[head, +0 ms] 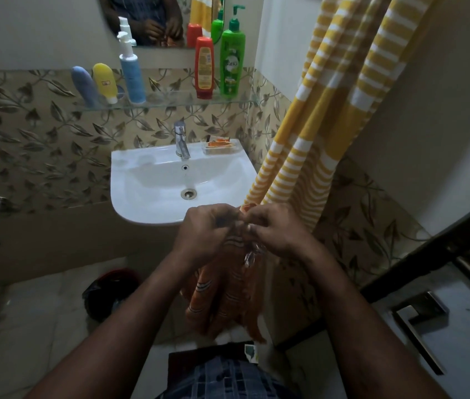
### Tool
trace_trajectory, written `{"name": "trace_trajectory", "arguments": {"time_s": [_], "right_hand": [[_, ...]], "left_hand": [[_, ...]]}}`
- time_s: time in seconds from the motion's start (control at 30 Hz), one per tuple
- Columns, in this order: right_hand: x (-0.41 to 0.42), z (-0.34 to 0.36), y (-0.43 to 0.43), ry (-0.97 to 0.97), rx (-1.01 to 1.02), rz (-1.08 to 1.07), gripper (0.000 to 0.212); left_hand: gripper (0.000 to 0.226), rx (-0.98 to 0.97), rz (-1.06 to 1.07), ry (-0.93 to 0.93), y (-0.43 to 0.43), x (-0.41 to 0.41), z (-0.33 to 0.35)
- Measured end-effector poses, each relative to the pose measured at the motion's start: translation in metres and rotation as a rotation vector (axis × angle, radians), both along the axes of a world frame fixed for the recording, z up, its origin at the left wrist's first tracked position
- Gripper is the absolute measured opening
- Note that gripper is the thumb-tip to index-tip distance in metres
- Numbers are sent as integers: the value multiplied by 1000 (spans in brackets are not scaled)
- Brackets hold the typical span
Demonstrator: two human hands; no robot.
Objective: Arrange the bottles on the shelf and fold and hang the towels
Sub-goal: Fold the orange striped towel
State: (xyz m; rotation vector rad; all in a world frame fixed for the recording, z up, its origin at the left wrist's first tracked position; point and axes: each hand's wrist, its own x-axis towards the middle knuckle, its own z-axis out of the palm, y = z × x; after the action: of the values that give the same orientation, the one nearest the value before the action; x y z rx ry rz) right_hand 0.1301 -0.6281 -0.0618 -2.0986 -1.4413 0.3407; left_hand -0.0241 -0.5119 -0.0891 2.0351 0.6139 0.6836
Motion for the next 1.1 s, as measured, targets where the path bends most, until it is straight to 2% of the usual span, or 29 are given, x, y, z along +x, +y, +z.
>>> {"name": "trace_trajectory", "arguments": {"time_s": [0.07,0.2,0.33,0.5,0.6,0.63,0.73,0.77,0.9,1.0,1.1], "right_hand": [[0,-3,1,14,60,-63,2],[-1,-3,-1,42,180,-131,6],[2,1,-3,6,243,-118,6],[6,8,-7,-103,280,-55,7],[10,15,-10,-115,289,-8,10],[12,16,-11,-120,283,14,11],[12,18,-12,-145,268,44,16],[12,18,-11,-146,276,35,17],[14,22,-11,-182,378,-74,18],[25,23,-12,-189,438,-183,16],[30,22,-13,-190,431,-244,14]], "left_hand": [[14,25,14,-42,-3,-1,-2],[28,105,14,-2,-5,-4,-9],[35,47,-40,68,-4,-9,-17],[47,90,-115,96,-6,-6,-17],[61,182,-206,211,-2,-1,-17],[56,216,-244,243,0,1,-16],[23,256,-339,251,4,10,-10],[20,280,-372,273,3,12,-7],[44,412,-474,587,-3,19,-17],[38,485,-390,727,-15,16,-25],[38,582,-1,709,-19,14,-22]]}}
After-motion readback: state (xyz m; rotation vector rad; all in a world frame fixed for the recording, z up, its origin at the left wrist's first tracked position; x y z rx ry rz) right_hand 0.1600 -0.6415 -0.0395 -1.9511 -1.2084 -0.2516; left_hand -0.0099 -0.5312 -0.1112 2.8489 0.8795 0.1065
